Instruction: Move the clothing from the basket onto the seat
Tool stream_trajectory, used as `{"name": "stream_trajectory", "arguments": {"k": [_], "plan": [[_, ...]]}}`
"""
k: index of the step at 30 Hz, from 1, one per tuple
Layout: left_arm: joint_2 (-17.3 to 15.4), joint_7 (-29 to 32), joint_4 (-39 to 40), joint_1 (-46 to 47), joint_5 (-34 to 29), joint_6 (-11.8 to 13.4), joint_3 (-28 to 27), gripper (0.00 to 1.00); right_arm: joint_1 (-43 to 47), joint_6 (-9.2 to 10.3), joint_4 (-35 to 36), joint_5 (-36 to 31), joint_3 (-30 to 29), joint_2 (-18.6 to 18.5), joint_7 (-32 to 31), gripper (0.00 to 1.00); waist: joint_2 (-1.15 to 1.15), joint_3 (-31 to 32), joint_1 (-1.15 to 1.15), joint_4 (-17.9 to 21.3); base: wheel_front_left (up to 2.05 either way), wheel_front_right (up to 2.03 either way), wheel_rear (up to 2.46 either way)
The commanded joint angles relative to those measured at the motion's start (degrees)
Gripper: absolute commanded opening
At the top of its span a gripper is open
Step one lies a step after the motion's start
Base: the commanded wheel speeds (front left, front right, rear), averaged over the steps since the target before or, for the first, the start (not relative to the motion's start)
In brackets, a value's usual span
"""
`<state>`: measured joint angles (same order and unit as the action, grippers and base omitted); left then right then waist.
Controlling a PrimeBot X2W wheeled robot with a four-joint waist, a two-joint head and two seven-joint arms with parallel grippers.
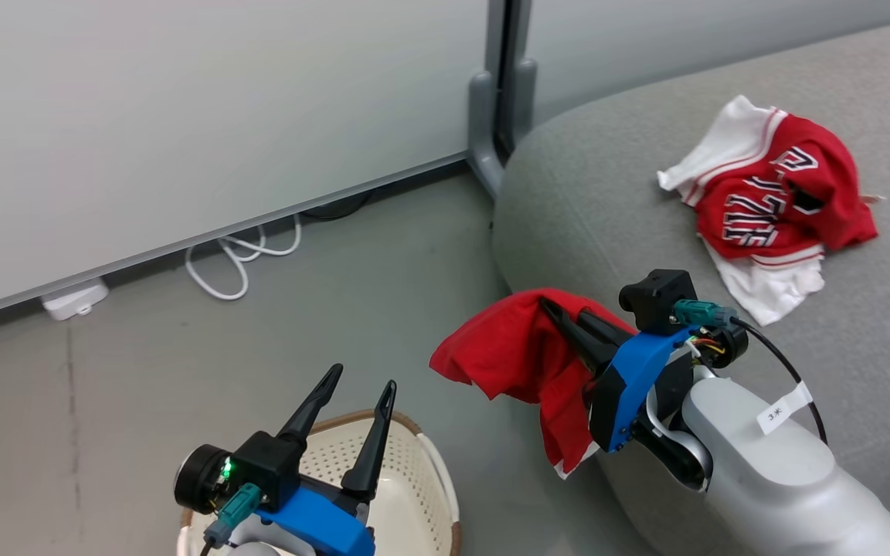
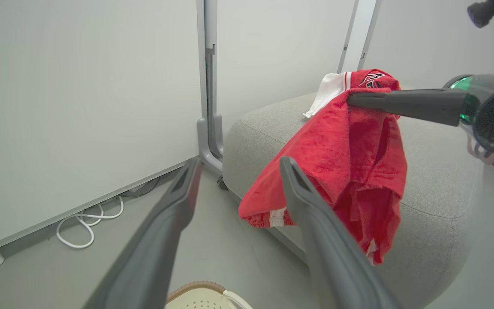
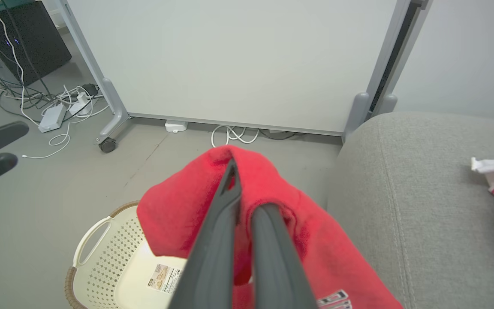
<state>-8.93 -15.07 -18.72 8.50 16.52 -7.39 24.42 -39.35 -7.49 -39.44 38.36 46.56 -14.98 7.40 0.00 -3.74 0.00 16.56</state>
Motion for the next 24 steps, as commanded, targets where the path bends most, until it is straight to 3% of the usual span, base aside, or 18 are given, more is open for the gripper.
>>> {"name": "stream_trajectory", "arguments": {"k": [1, 14, 24], "plan": [[-0.3, -0.2, 0.1, 0.8, -0.2, -0.1, -0.1, 1.0, 0.8, -0.01, 0.4, -0.3, -0.3, 0.1, 0.1, 0.0, 0.0, -0.5, 0.0, 2.6, 0.0, 0.0, 0.0], [-1.0, -0.1, 0.3, 1.5, -0.1, -0.1, 0.2, 1.0, 1.6, -0.01, 1.1, -1.3, -2.0, 0.2, 0.2, 0.0, 0.0, -1.6, 0.0, 10.8, 0.0, 0.0, 0.0], [-1.5, -0.1, 0.4, 2.0, -0.1, -0.1, 0.9, 1.0, 2.5, -0.01, 2.1, -1.9, -3.1, 0.5, -0.1, 0.0, 0.0, -2.2, 0.0, 13.6, 0.0, 0.0, 0.0]]}}
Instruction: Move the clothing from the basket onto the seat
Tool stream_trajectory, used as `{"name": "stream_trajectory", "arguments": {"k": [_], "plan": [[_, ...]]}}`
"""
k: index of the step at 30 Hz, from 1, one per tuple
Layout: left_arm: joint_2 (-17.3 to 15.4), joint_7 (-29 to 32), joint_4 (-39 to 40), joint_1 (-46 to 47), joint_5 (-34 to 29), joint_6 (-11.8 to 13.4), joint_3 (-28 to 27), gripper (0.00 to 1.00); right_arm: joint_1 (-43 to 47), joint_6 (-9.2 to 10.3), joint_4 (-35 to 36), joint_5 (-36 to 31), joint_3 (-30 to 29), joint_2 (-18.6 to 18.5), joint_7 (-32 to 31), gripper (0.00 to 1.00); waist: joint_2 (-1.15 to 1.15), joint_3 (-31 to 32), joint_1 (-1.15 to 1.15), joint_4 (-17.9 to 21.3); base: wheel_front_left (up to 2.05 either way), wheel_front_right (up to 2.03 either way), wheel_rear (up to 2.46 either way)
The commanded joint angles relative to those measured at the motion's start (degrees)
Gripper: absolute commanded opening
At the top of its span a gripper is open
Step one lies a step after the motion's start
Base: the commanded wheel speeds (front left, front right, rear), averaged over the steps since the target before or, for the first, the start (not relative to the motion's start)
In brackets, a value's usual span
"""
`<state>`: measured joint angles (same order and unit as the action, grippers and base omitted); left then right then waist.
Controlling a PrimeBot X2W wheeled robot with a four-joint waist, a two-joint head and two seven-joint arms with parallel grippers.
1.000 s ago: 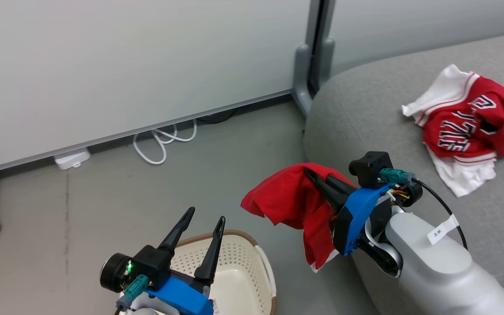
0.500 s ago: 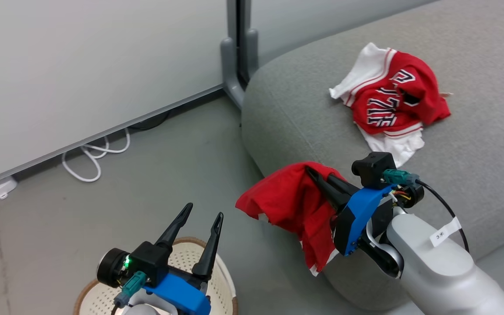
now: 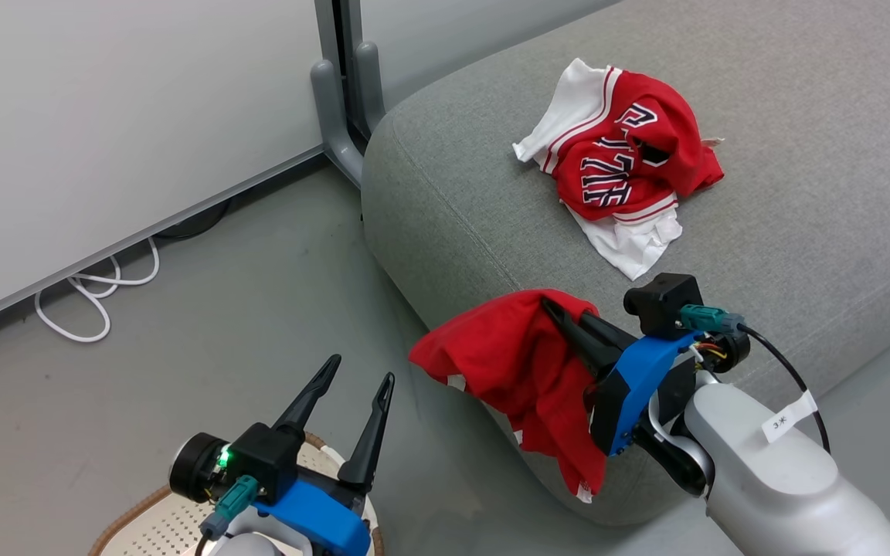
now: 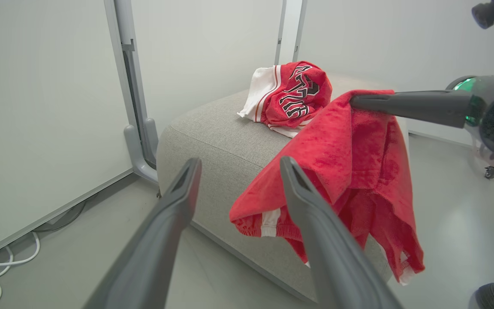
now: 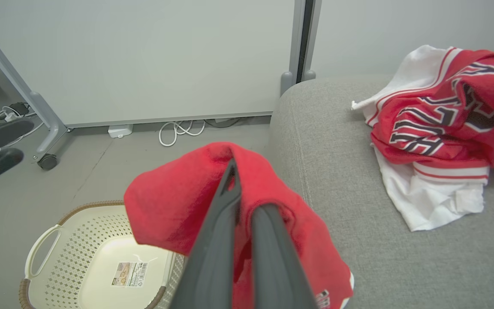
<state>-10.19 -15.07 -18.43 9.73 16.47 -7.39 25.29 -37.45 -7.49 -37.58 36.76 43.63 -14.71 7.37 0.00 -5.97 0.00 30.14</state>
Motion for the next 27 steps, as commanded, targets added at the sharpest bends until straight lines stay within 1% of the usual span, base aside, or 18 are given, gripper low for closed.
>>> {"name": "stream_trajectory", "arguments": {"k": [1, 7, 10, 12, 14, 20, 25, 27], "plan": [[-0.3, -0.1, 0.1, 0.8, 0.0, -0.1, 0.1, 1.0, 0.7, -0.01, 0.3, -0.4, -0.2, 0.2, -0.1, 0.0, 0.0, 0.0, 0.0, 0.0, 0.0, 0.0, 0.0], [-0.2, -0.1, 0.2, 1.2, -0.2, -0.1, 0.4, 1.0, 0.3, -0.01, 0.6, -0.2, -1.5, -0.2, -0.2, 0.0, 0.0, -0.6, 0.0, -0.4, 0.0, 0.0, 0.0], [-0.5, -0.1, 0.6, 1.4, -0.3, -0.1, 0.3, 1.0, -1.3, -0.01, 0.9, 0.2, -3.1, -0.3, 0.2, 0.0, 0.0, -1.4, 0.0, -0.8, 0.0, 0.0, 0.0], [-0.8, -0.1, 0.9, 1.6, -0.5, -0.1, 0.4, 1.0, -2.9, -0.01, 0.5, -0.9, -4.2, -1.1, 0.2, 0.0, 0.0, -2.3, 0.0, -1.2, 0.0, 0.0, 0.0], [-1.2, -0.1, 1.3, 2.2, -0.6, -0.1, 0.7, 1.0, -4.6, -0.01, 0.6, -0.5, -6.1, -1.5, 0.3, 0.0, 0.0, -3.5, 0.0, -1.8, 0.0, 0.0, 0.0], [-3.2, -0.1, 2.5, 5.6, -1.1, -0.1, 2.5, 1.0, -11.8, -0.01, 0.6, 0.4, -11.9, -5.3, -1.2, 0.0, 0.0, -8.6, 0.0, -4.0, 0.0, 0.0, 0.0], [-5.3, -0.1, 4.6, 8.8, -1.7, -0.1, 4.0, 1.0, -18.5, -0.01, -0.1, 0.7, -17.9, -10.0, -1.7, 0.0, 0.0, -14.3, 0.0, -5.8, 0.0, 0.0, 0.0], [-6.3, -0.1, 5.7, 10.3, -2.0, -0.1, 4.3, 1.0, -21.5, -0.01, -0.8, -0.1, -21.1, -12.6, -1.5, 0.0, 0.0, -17.0, 0.0, -6.5, 0.0, 0.0, 0.0]]}}
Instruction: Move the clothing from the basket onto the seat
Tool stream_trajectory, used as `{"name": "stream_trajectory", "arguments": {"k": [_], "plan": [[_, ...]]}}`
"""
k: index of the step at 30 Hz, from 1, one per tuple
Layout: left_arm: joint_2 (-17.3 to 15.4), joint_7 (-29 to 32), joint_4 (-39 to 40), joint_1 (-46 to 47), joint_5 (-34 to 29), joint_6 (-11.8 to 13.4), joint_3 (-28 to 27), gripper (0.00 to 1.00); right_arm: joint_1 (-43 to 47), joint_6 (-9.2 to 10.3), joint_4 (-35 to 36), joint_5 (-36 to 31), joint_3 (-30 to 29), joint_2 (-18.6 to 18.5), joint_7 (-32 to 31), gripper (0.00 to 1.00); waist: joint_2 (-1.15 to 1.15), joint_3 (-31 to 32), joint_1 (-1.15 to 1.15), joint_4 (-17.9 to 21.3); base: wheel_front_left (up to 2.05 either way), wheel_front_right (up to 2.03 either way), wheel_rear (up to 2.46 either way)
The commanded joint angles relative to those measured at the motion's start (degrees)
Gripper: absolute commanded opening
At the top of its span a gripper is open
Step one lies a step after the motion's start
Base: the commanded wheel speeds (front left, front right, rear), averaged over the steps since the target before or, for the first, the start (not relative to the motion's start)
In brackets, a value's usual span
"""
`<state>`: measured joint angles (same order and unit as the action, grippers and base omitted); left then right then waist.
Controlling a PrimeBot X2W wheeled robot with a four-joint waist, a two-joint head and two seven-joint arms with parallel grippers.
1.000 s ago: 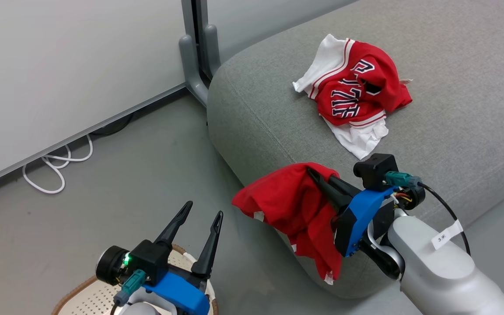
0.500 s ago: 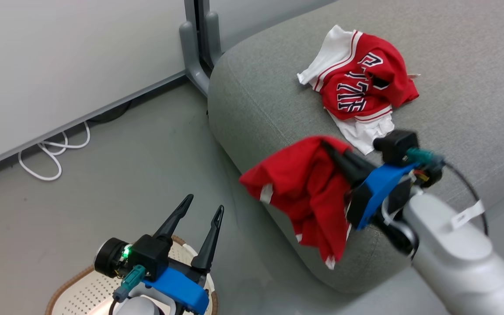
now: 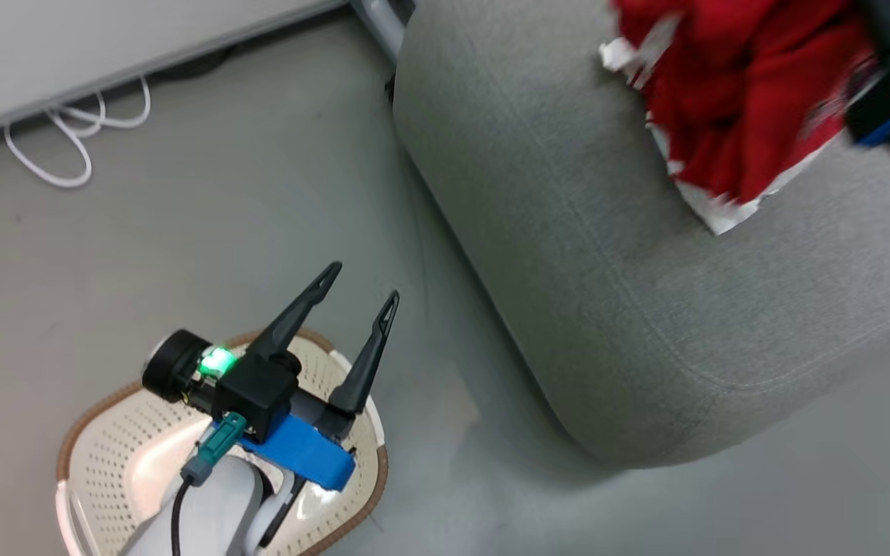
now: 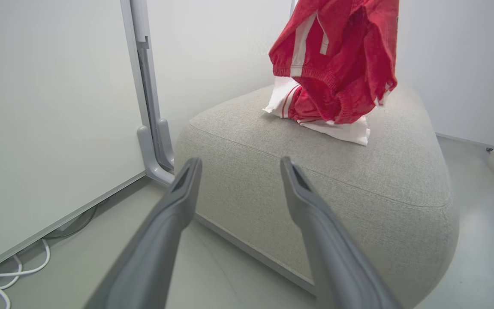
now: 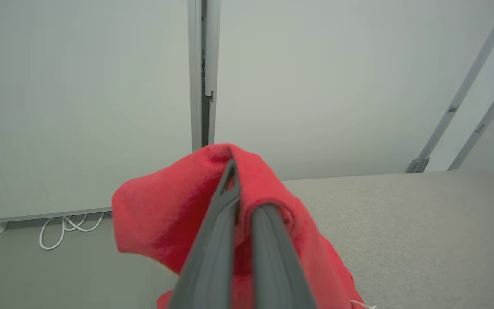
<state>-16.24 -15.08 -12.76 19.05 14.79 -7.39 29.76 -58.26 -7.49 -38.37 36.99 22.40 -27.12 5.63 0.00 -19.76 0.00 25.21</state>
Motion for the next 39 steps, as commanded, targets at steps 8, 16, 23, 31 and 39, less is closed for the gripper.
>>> {"name": "stream_trajectory", "arguments": {"k": [8, 16, 23, 31, 39], "plan": [[-3.3, -0.1, 2.7, 7.8, -1.1, -0.1, 4.1, 1.0, -6.5, 0.0, -5.5, -6.0, -11.8, -7.3, 4.6, 0.0, 0.0, -12.5, 0.0, -5.2, 0.0, 0.0, 0.0], [-5.0, -0.1, 5.7, 13.2, -1.8, -0.1, 6.1, 1.0, -6.2, -0.01, -15.4, -12.3, -24.0, -6.3, 8.9, 0.0, 0.0, -19.1, 0.0, -7.2, 0.0, 0.0, 0.0], [-6.9, -0.1, 7.7, 14.9, -2.6, -0.1, 6.4, 1.0, -6.4, -0.01, -21.7, -16.2, -29.2, -3.0, 9.5, 0.0, 0.0, -22.5, 0.0, -7.5, 0.0, 0.0, 0.0], [-6.0, -0.1, 7.4, 15.3, -2.3, -0.1, 6.2, 1.0, -6.2, -0.01, -22.5, -21.7, -32.9, -1.7, 9.6, 0.34, 0.0, -22.4, 0.0, -8.2, 0.0, 0.0, 0.0], [-5.0, -0.1, 6.3, 15.2, -1.6, -0.1, 6.3, 1.0, -5.2, -0.01, -20.2, -26.0, -34.9, -0.2, 9.6, 1.0, 0.0, -20.9, 0.0, -9.3, 0.0, 0.0, 0.0]]}}
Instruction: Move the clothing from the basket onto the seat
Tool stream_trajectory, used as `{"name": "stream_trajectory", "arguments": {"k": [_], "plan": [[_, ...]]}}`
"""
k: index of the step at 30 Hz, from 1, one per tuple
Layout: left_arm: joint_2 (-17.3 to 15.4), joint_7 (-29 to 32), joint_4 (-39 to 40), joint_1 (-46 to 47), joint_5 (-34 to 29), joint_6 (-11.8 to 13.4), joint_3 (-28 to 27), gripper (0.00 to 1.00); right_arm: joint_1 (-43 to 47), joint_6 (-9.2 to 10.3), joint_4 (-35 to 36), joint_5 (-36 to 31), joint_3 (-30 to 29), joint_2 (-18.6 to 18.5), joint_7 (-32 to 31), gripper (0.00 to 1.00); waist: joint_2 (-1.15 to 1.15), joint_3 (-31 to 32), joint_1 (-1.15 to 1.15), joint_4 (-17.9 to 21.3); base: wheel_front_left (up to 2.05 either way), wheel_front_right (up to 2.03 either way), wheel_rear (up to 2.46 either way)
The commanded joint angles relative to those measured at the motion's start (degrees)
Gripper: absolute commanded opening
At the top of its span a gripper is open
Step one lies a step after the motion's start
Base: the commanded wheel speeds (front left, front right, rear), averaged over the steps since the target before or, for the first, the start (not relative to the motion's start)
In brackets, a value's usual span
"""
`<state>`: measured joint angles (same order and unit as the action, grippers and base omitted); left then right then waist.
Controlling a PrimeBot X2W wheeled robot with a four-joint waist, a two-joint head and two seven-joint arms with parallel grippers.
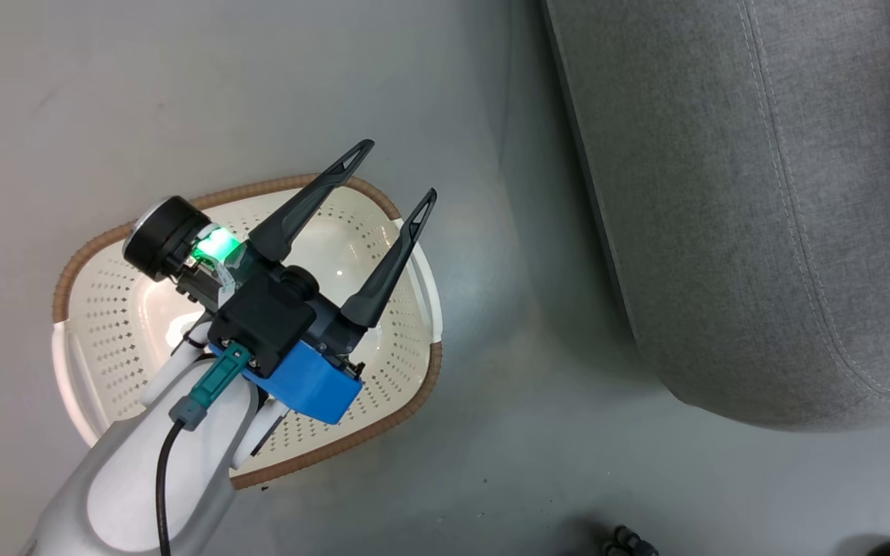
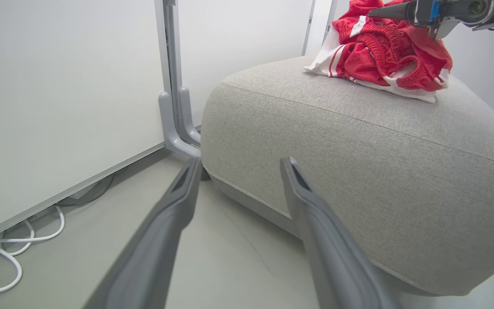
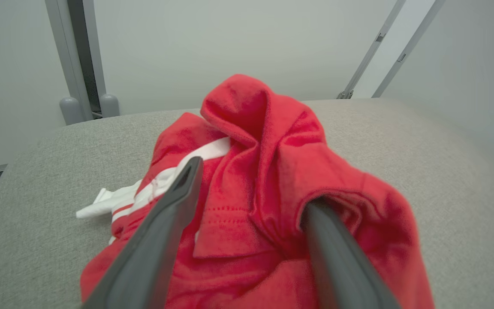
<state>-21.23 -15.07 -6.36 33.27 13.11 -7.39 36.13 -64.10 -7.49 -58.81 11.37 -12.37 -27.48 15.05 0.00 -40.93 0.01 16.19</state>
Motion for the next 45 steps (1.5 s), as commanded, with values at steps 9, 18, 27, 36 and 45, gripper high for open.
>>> {"name": "stream_trajectory", "arguments": {"k": [9, 18, 27, 36, 45], "plan": [[2.9, -0.1, -0.7, -1.8, 0.9, -0.1, -2.6, 1.0, 5.1, -0.01, 3.1, 0.1, -1.9, 0.5, 0.2, 1.0, 0.0, 4.5, -0.01, -2.7, 0.0, 0.0, 0.0], [6.7, -0.1, -3.0, -6.7, 2.3, -0.1, -5.8, 1.0, 13.4, 0.0, 5.9, -1.5, -2.6, 1.5, 0.2, 1.0, 0.0, 12.3, -0.01, -5.3, 0.0, 0.0, 0.0], [10.8, -0.1, -5.9, -14.3, 3.5, -0.1, -11.2, 1.0, 23.5, -0.01, 12.8, -4.6, -3.6, 7.2, 0.2, 1.0, 0.0, 22.0, -0.01, -7.9, 0.0, 0.0, 0.0], [13.8, -0.1, -8.9, -20.1, 2.1, -0.1, -17.3, 1.0, 35.7, -0.01, 22.6, -6.7, -0.5, 13.2, 0.0, 1.0, 0.0, 30.3, -0.01, -11.6, 0.0, 0.0, 0.0], [15.4, -0.1, -11.5, -23.8, 1.0, -0.1, -22.4, 1.0, 46.1, -0.01, 33.8, -6.1, 1.6, 18.4, -2.5, 1.0, 0.0, 36.0, -0.01, -15.6, 0.0, 0.0, 0.0]]}}
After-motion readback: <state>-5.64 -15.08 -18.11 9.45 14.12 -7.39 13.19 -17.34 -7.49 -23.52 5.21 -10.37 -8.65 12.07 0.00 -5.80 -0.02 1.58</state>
